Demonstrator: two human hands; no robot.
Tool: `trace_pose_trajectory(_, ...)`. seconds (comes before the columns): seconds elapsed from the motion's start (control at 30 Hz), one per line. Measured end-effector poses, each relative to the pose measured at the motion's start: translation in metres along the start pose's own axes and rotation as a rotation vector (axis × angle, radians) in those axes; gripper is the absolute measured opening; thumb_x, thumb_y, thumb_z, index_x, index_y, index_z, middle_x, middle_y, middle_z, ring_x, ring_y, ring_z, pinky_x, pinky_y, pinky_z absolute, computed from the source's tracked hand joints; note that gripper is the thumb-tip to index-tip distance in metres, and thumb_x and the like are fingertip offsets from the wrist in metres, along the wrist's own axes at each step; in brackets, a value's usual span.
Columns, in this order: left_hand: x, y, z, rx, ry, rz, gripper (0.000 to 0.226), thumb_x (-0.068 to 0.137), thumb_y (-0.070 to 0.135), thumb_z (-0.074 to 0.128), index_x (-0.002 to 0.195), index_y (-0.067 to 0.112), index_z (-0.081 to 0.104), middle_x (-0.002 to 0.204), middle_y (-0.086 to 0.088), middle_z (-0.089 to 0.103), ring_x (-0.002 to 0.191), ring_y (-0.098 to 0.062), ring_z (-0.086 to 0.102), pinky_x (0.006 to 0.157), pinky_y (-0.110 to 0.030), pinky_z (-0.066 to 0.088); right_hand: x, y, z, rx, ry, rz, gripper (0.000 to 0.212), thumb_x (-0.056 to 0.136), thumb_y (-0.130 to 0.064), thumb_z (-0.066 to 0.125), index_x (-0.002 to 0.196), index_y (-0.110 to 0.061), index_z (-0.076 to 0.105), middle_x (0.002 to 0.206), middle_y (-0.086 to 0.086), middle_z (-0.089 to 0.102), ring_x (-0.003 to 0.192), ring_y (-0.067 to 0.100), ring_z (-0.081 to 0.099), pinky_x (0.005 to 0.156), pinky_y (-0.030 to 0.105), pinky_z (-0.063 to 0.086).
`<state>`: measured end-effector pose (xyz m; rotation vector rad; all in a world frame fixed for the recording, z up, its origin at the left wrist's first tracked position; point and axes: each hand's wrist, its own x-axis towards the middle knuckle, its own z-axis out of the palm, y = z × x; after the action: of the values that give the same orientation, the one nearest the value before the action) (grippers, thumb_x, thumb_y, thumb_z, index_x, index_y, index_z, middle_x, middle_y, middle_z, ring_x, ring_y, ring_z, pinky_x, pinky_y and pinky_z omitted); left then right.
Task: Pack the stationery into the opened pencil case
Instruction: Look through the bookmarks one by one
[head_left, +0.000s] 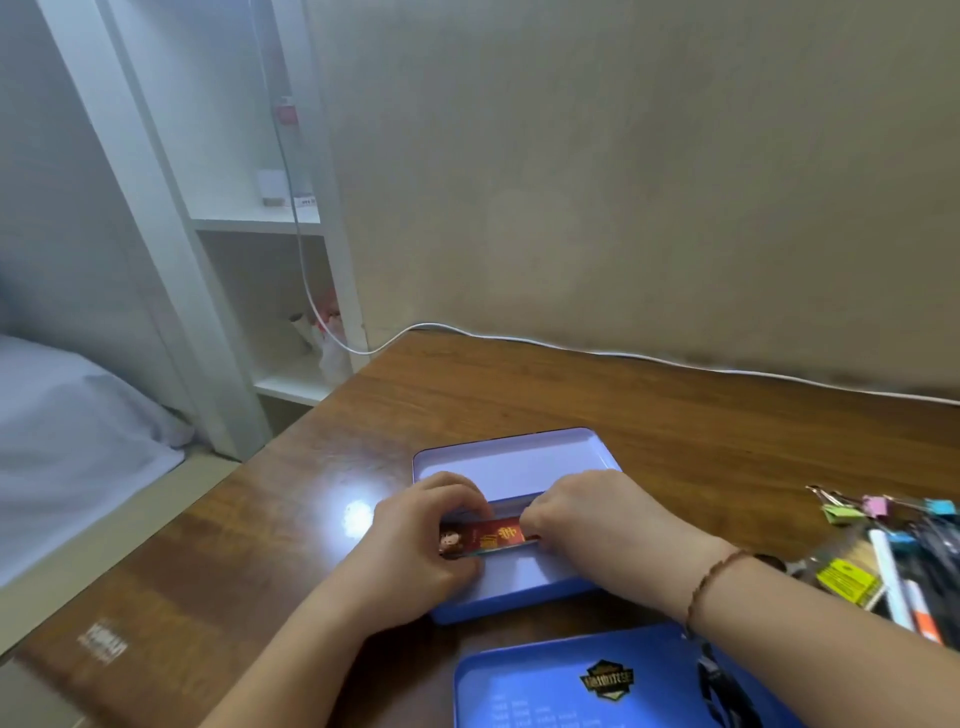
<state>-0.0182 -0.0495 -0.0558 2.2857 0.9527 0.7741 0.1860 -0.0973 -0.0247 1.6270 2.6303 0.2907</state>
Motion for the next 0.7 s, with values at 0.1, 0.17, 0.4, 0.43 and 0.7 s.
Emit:
trace_pose_trajectory(0.1,0.004,0.002,0.0,0.102,0.022,-0.001,0.028,0.062,0.018,0.07,0.088,0.026,0.071,0.098,0.018,0.064,0.093,-0.002,0.063,0.087,-0.028,0.051,0.0,0.004,0.0,-0.127,0.089,-0.028,0.007,0.075,-0.03,0.076,0.08,-0.028,0.071,0.075,-0.006,0.066,0.072,0.02,0.061,0.042,0.023,0.026)
trace_pose_trajectory(0.17,0.005,0.003,0.0,0.138,0.006,-0.022,0.025,0.063,0.022,0.07,0.087,0.028,0.072,0.098,0.02,0.063,0.093,0.0,0.061,0.088,-0.024,0.05,0.0,0.007,-0.001,-0.1,0.114,0.041,0.015,0.068,-0.04,0.079,0.077,-0.03,0.073,0.073,-0.007,0.067,0.071,0.019,0.062,0.043,0.02,0.014)
trace_pose_trajectory(0.4,0.005,0.002,0.001,0.042,-0.073,-0.102,0.022,0.071,0.013,0.072,0.081,0.031,0.075,0.107,0.022,0.059,0.097,-0.002,0.061,0.086,-0.018,0.047,-0.011,0.017,0.004,0.318,0.067,0.202,0.02,0.087,-0.035,0.06,0.105,-0.034,0.068,0.104,-0.011,0.069,0.097,0.01,0.059,0.079,0.028,0.046)
trace_pose_trajectory(0.43,0.005,0.003,0.001,0.039,-0.059,-0.1,0.023,0.07,0.011,0.072,0.08,0.031,0.074,0.104,0.022,0.06,0.095,-0.004,0.062,0.085,-0.019,0.048,-0.015,0.019,0.0,0.358,0.076,0.195,0.019,0.087,-0.033,0.061,0.103,-0.032,0.07,0.101,-0.011,0.07,0.091,0.008,0.059,0.08,0.029,0.05)
trace_pose_trajectory(0.7,0.001,0.011,0.001,0.121,0.086,-0.034,0.014,0.074,0.03,0.071,0.088,0.033,0.069,0.107,0.02,0.062,0.107,-0.001,0.057,0.096,-0.034,0.048,-0.112,0.091,-0.04,0.407,0.095,0.401,0.021,0.083,-0.032,0.071,0.092,-0.049,0.062,0.09,-0.022,0.066,0.08,-0.003,0.057,0.077,0.026,0.051)
